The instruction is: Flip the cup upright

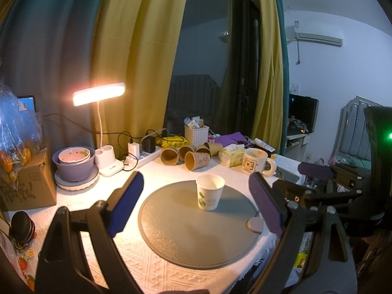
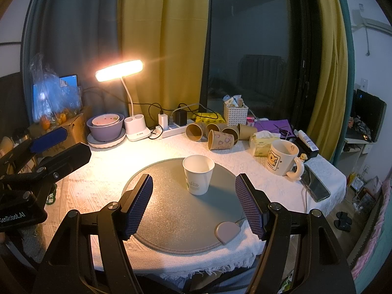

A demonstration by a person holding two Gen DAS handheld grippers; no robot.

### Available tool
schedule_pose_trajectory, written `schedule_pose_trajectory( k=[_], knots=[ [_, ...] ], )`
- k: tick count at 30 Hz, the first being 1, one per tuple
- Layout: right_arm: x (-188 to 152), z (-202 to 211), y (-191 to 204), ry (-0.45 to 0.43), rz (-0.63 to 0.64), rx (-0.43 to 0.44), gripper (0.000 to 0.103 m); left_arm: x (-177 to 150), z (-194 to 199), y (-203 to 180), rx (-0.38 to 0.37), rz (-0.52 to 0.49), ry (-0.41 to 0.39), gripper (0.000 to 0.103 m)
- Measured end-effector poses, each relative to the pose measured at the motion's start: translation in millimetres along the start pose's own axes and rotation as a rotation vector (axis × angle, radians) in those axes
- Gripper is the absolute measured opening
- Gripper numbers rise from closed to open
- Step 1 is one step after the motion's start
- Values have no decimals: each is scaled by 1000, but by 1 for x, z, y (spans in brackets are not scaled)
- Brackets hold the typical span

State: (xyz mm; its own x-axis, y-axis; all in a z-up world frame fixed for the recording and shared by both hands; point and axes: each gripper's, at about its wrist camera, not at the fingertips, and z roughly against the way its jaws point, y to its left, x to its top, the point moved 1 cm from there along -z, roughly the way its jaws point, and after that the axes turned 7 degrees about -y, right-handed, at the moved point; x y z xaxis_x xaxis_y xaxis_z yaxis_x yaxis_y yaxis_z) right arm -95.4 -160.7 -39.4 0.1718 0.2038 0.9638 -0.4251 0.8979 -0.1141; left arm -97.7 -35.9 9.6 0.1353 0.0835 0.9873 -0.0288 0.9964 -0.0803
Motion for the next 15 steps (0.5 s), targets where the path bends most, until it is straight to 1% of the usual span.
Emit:
schedule_pose_trajectory(
  k=[15],
  knots=[
    [-2,0,1,4,2,1,73,-4,2,-1,-1,5,2,89]
  ],
)
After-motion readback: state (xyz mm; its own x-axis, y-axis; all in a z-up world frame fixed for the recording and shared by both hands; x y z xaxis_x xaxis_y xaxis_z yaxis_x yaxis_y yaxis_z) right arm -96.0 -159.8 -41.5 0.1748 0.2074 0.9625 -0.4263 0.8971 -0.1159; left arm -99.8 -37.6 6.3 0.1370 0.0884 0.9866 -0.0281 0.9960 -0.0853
